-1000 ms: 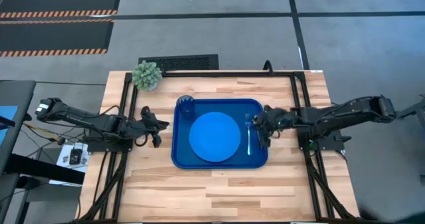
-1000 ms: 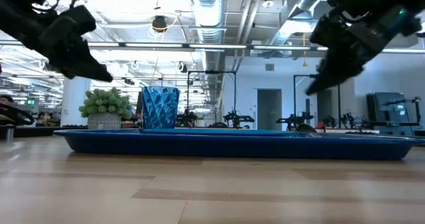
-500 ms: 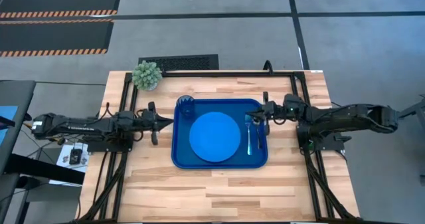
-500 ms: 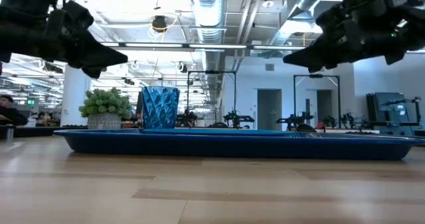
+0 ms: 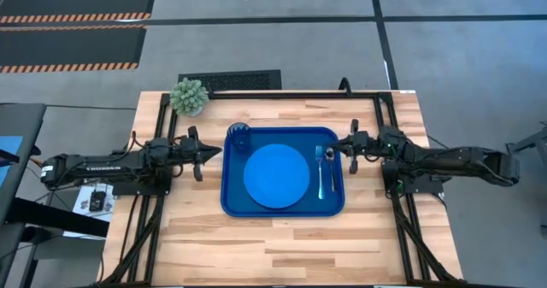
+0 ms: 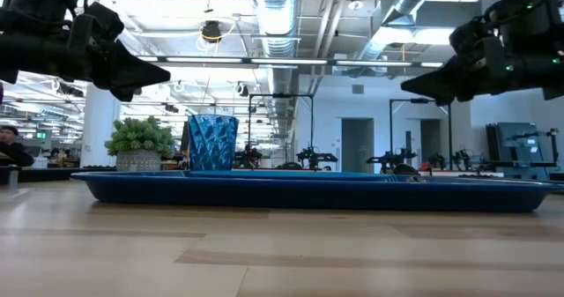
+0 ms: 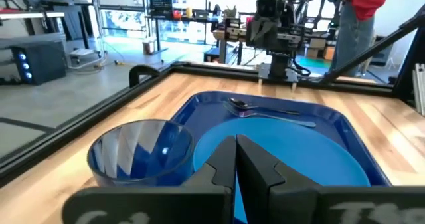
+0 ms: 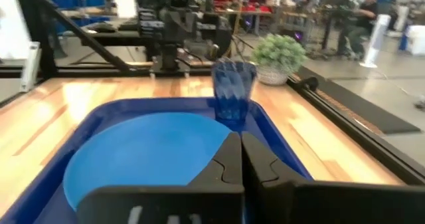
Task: Pick and place plate/cup/fork/spoon on tray
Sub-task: Return to Home Position
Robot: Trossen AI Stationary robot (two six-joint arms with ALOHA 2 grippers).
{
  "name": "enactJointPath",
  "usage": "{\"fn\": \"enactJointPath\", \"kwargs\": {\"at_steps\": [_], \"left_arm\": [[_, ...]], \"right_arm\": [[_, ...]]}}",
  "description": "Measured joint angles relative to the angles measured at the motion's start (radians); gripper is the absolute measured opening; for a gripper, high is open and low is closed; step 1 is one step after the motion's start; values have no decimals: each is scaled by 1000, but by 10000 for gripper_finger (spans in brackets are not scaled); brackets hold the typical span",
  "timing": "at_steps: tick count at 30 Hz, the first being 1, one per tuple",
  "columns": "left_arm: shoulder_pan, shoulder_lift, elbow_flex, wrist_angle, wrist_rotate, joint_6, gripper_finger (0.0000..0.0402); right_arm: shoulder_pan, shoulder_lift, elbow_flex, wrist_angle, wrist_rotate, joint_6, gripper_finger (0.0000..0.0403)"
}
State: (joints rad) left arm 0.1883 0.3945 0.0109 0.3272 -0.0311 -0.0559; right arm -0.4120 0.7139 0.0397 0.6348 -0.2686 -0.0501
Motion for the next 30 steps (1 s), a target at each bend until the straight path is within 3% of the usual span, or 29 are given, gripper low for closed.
{"fn": "enactJointPath", "kwargs": {"at_steps": [6,16,21,26,30], "left_arm": [[0,-108,0,-121,-43,-27,0],[-5,-393,-3,-282,-74,-26,0],[-5,-376,-3,-283,-71,-8,0],[-5,-392,-3,-281,-70,-6,0],[-5,-391,-4,-284,-71,-6,0]], "right_arm": [[-1,-183,-6,-197,94,23,3],[151,-388,-31,-379,323,20,3],[189,-505,-32,-419,334,-4,3],[185,-704,-32,-589,346,-26,3],[163,-710,-32,-594,314,-34,3]]}}
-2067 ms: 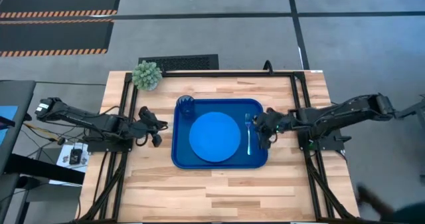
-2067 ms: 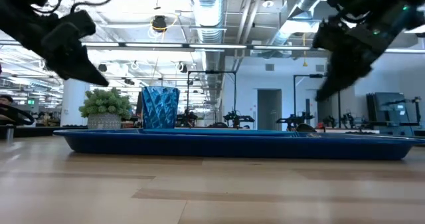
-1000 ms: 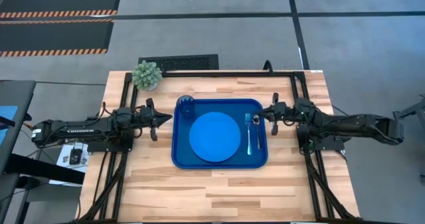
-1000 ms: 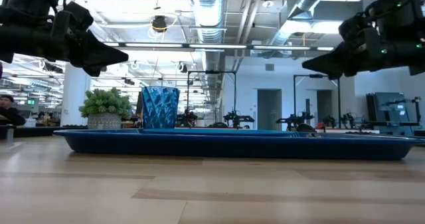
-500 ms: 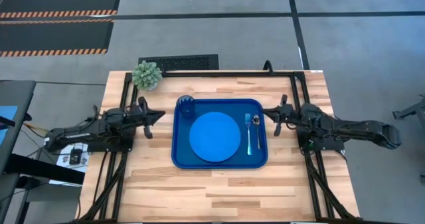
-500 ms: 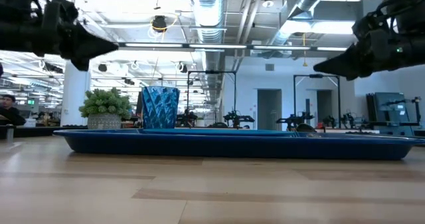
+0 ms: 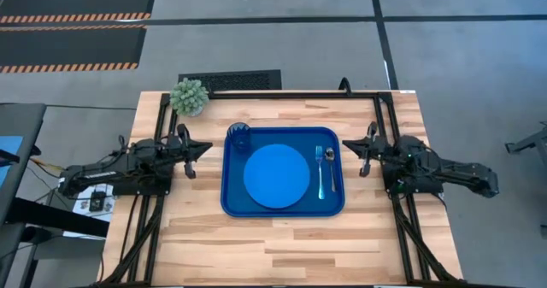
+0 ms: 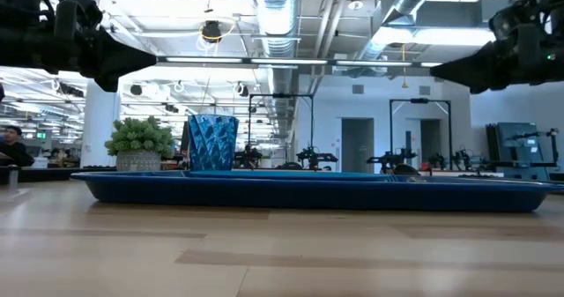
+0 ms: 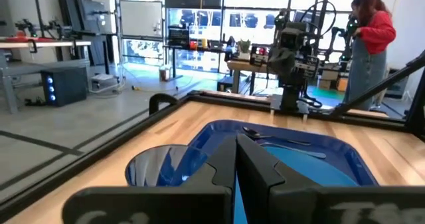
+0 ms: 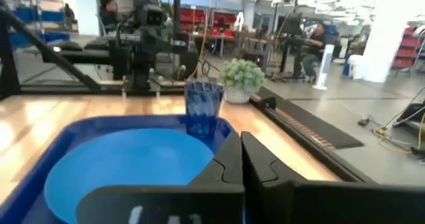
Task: Pick and place plate/cup/fork/spoon on tray
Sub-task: Return to Home Position
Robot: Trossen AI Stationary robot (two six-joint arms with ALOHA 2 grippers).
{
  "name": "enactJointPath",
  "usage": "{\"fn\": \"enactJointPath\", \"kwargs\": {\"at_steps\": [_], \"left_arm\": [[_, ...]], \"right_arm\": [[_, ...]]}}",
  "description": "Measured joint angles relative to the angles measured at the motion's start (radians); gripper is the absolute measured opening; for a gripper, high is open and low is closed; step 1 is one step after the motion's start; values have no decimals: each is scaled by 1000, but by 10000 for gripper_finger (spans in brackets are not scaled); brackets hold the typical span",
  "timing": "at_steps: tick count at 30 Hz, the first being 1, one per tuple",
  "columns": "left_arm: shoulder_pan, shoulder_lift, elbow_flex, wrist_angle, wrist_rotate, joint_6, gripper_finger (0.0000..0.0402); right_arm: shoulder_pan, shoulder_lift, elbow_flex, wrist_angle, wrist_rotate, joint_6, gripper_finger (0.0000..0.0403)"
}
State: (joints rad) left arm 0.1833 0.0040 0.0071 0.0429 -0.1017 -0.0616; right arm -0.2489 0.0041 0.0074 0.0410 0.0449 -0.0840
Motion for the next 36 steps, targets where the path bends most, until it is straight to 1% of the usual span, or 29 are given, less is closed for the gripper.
{"fn": "enactJointPath", "kwargs": {"at_steps": [7,11,16,36], "left_arm": [[0,2,0,3,-9,-8,0],[0,2,0,4,-15,-50,0],[0,2,0,4,-11,-72,0],[0,2,0,5,-11,-74,0]], "right_arm": [[-63,-2,0,-8,-20,23,11],[-83,4,0,-21,-21,30,24],[-100,24,0,-22,-20,-26,34],[-101,22,-1,-25,-19,-29,31]]}}
